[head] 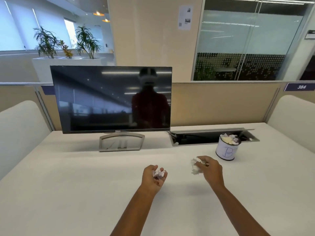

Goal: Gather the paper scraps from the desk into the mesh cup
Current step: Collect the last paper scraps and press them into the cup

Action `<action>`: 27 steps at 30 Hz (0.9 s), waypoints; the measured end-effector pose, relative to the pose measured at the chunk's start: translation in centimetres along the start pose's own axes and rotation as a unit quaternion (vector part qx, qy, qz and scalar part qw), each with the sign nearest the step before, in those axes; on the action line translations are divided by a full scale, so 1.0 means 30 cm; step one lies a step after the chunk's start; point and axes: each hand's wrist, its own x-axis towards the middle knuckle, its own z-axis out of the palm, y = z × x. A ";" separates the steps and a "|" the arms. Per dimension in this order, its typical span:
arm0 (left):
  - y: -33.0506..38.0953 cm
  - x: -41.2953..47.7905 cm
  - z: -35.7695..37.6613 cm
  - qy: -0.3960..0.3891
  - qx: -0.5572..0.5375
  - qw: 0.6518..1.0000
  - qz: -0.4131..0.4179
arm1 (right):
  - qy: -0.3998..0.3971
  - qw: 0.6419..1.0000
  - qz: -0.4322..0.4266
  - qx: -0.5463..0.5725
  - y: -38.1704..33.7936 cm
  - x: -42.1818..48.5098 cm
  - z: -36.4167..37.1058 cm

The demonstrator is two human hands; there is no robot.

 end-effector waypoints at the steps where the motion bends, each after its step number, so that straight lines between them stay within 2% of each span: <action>1: -0.028 0.016 0.036 0.000 0.004 1.000 -0.002 | 0.010 1.000 -0.005 -0.001 0.015 0.034 -0.038; 8: -0.214 0.096 0.260 -0.023 0.005 1.000 -0.016 | 0.059 0.998 -0.021 -0.021 0.100 0.249 -0.264; 16: -0.356 0.187 0.444 -0.003 0.021 1.000 0.006 | 0.103 0.994 -0.022 -0.013 0.154 0.480 -0.409; 21: -0.405 0.265 0.514 -0.004 0.039 0.999 0.020 | 0.118 0.988 -0.076 -0.057 0.158 0.611 -0.423; 24: -0.428 0.308 0.548 0.004 0.049 0.998 0.029 | 0.097 0.983 -0.115 -0.109 0.176 0.655 -0.403; 27: -0.448 0.347 0.576 0.011 0.091 0.995 0.048 | 0.006 0.976 -0.129 -0.175 0.213 0.672 -0.385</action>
